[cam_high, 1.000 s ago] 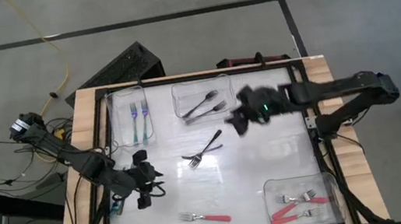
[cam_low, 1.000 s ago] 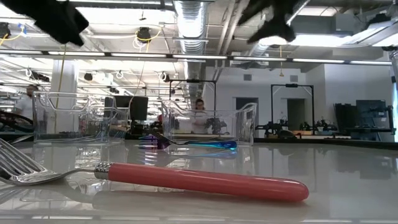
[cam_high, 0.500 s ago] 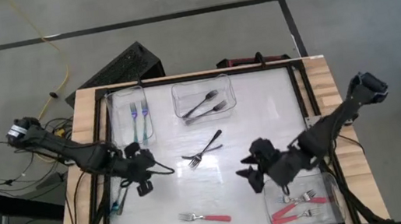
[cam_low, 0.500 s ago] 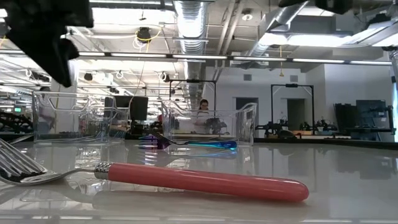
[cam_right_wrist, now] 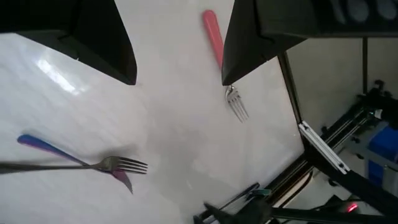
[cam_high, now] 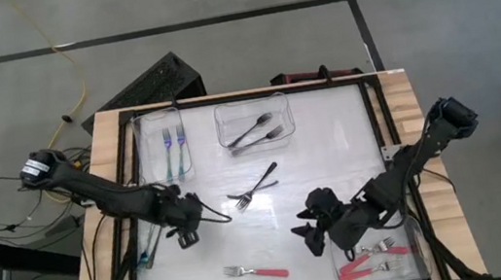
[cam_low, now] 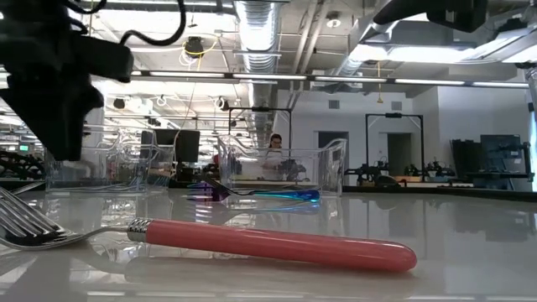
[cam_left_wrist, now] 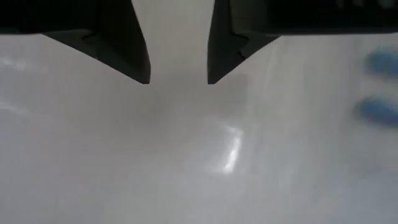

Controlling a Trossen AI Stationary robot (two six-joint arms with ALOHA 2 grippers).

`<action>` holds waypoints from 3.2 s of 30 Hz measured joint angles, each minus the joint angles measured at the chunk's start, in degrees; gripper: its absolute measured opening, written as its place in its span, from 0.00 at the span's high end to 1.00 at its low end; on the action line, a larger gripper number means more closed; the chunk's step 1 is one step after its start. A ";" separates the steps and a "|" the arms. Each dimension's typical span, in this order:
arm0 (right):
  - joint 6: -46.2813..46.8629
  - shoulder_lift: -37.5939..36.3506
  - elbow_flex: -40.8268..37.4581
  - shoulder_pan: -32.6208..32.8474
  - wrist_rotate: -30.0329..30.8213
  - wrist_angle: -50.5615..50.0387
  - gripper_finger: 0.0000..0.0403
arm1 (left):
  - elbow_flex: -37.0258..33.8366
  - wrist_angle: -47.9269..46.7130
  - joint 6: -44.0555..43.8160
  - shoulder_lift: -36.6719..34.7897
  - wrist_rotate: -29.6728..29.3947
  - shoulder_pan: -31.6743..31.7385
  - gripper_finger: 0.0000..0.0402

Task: Sort silverware by color (type)
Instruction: Put the black fork into the top right transparent bin

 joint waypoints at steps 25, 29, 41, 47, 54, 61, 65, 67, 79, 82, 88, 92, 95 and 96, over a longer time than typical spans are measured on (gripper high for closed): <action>-14.65 -10.25 0.02 0.77 -9.31 -14.05 0.35 | 4.74 39.73 0.39 19.31 2.53 12.49 0.39; -14.63 -12.59 0.02 2.27 -8.80 -17.80 0.35 | 10.76 33.85 0.43 23.62 2.46 13.07 0.41; -14.58 -14.71 0.02 4.31 -6.73 -23.19 0.35 | 23.75 21.86 0.38 34.42 2.96 14.84 0.42; -14.19 -14.69 0.02 5.00 -6.77 -23.97 0.35 | 24.44 19.44 0.43 35.55 4.41 16.12 0.52; -14.04 -14.69 0.02 5.37 -7.06 -25.27 0.35 | 24.41 19.22 2.79 35.32 4.43 16.15 0.75; -14.06 -14.67 0.02 5.36 -7.11 -25.38 0.35 | 24.29 19.15 4.89 34.38 8.43 16.19 0.79; -14.06 -14.67 0.02 5.35 -7.11 -25.35 0.35 | 24.22 17.31 4.91 30.87 8.81 15.96 0.79; -14.06 -14.67 0.02 5.26 -7.09 -25.38 0.35 | 24.24 15.91 4.93 28.55 7.25 16.04 0.77; -13.86 -14.62 0.02 5.20 -5.44 -22.66 0.35 | 24.28 13.71 9.87 13.62 -0.22 17.74 0.77; -11.30 -14.62 0.02 5.20 -5.40 -22.75 0.35 | 24.28 13.47 12.90 11.61 -0.10 20.05 0.77; -6.47 -14.62 0.02 5.59 -5.07 -21.53 0.35 | 24.28 13.48 16.50 10.76 5.38 26.57 0.77; -4.96 -14.62 0.02 7.02 -3.17 -20.00 0.35 | 24.28 15.60 17.40 10.76 7.23 27.18 0.77; -4.08 -14.62 0.02 8.21 -0.87 -19.74 0.35 | 24.28 19.72 18.00 10.76 7.35 26.36 0.77; -3.78 -14.62 0.02 8.58 -0.03 -19.80 0.35 | 24.28 21.36 18.38 10.76 7.38 26.14 0.77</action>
